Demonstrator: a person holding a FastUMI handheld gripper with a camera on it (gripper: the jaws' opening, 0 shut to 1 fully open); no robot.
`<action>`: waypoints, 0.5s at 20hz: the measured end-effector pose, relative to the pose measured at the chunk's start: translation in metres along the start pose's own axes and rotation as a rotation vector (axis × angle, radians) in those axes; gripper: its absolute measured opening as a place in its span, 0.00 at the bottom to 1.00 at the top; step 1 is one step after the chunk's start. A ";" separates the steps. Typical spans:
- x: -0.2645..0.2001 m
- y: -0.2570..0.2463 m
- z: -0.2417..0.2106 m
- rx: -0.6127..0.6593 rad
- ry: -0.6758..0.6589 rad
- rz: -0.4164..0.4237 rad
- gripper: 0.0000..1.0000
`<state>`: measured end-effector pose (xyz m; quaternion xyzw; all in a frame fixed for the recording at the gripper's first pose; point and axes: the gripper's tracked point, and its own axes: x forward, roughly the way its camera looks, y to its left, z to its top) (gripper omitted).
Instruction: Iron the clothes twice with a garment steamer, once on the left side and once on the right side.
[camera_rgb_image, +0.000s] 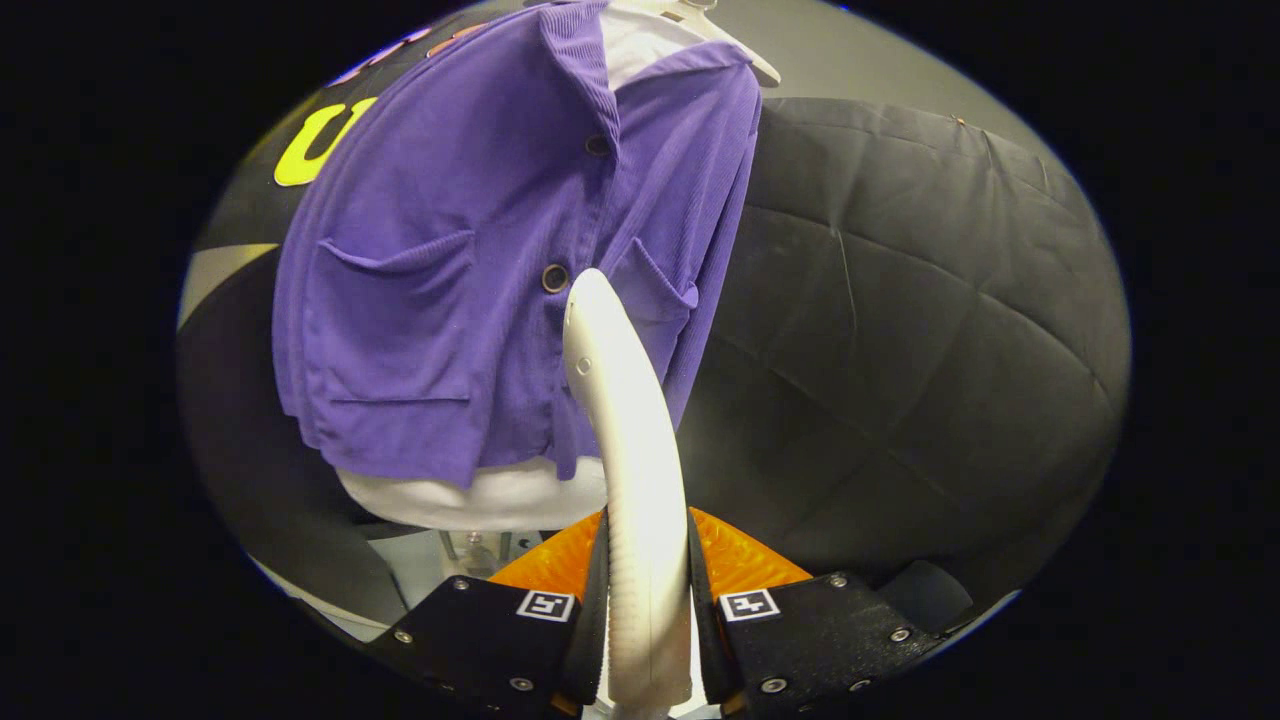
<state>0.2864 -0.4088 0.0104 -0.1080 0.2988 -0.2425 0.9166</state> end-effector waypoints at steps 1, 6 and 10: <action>-0.009 0.002 0.006 0.006 -0.008 0.025 0.38; -0.056 0.000 0.027 0.038 -0.084 0.194 0.38; -0.113 -0.001 0.058 0.057 -0.172 0.340 0.38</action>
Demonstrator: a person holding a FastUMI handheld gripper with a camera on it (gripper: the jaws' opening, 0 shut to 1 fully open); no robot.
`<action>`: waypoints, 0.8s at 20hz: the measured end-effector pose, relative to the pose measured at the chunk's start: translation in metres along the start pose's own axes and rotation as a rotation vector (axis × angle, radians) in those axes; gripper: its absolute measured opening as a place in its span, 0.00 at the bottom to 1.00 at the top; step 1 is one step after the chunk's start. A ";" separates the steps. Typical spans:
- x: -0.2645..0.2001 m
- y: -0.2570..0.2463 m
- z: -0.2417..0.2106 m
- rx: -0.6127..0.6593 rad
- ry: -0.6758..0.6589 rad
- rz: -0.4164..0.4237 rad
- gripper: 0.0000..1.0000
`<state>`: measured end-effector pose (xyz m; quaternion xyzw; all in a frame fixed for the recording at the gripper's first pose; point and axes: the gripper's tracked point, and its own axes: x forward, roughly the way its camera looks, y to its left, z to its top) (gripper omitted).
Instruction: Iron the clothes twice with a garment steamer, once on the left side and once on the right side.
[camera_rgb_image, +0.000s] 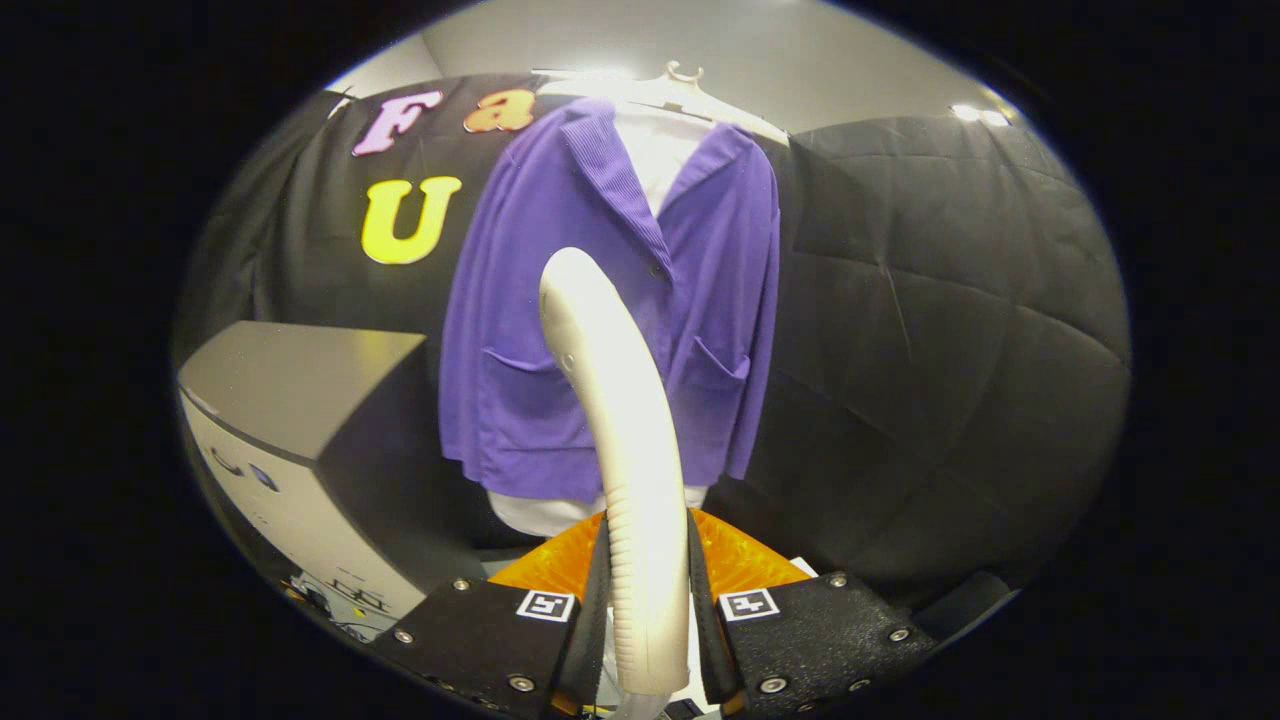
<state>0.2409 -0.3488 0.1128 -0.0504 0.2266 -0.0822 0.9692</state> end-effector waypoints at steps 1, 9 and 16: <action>-0.010 0.004 0.006 -0.005 -0.016 0.016 0.38; -0.086 0.072 0.062 0.009 -0.167 0.035 0.38; -0.136 0.170 0.077 0.036 -0.259 0.089 0.38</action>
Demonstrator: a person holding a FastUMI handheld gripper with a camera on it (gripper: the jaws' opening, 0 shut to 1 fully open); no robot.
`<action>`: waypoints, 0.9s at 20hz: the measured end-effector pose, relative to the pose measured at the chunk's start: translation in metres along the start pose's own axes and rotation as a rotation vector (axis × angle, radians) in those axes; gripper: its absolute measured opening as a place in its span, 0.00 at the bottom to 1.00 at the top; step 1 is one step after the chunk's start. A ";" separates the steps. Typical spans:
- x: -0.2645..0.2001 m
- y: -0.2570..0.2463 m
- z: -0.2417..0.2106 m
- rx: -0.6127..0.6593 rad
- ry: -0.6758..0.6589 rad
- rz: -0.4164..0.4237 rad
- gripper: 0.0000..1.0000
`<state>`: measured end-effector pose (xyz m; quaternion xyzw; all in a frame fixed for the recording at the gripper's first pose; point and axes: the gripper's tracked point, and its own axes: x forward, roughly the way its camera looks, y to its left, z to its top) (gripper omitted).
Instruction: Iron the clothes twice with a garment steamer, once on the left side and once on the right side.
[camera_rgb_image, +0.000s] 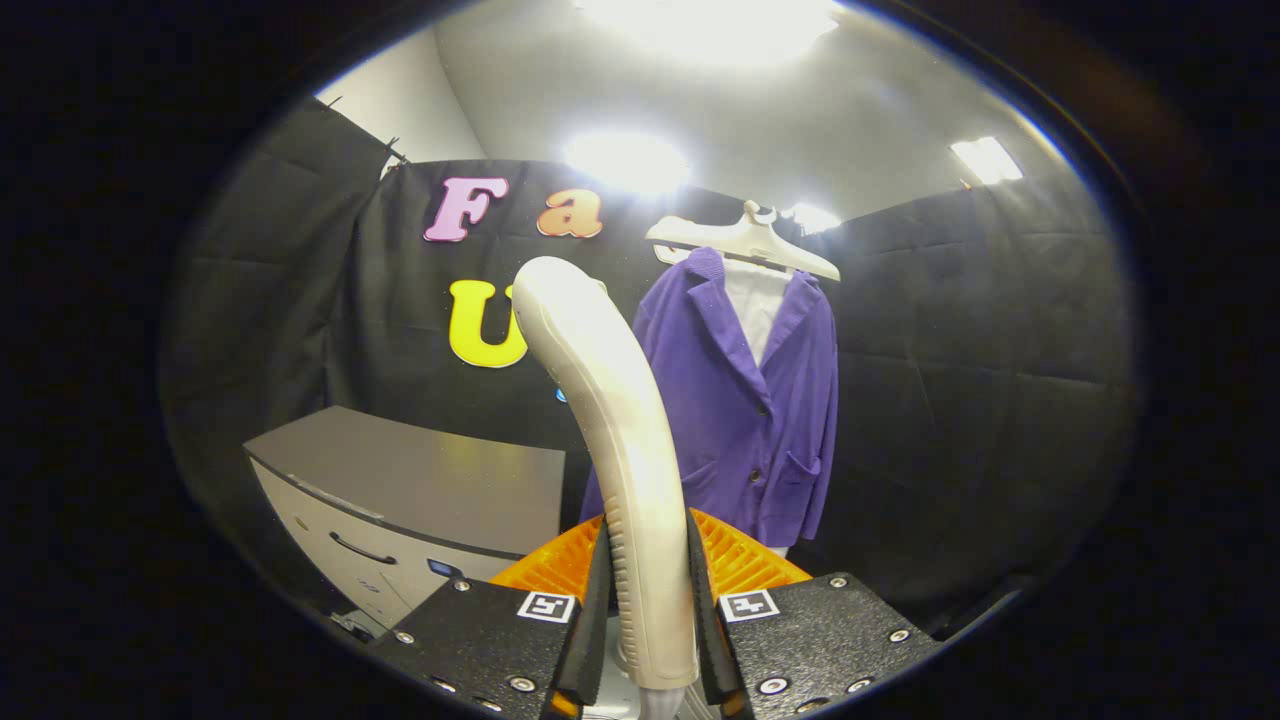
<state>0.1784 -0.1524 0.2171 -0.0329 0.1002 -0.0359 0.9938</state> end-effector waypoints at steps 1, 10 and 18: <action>-0.005 0.009 -0.001 0.007 -0.006 0.014 0.38; -0.036 0.052 -0.002 0.021 -0.011 0.025 0.38; -0.048 0.057 -0.008 0.010 -0.028 0.051 0.38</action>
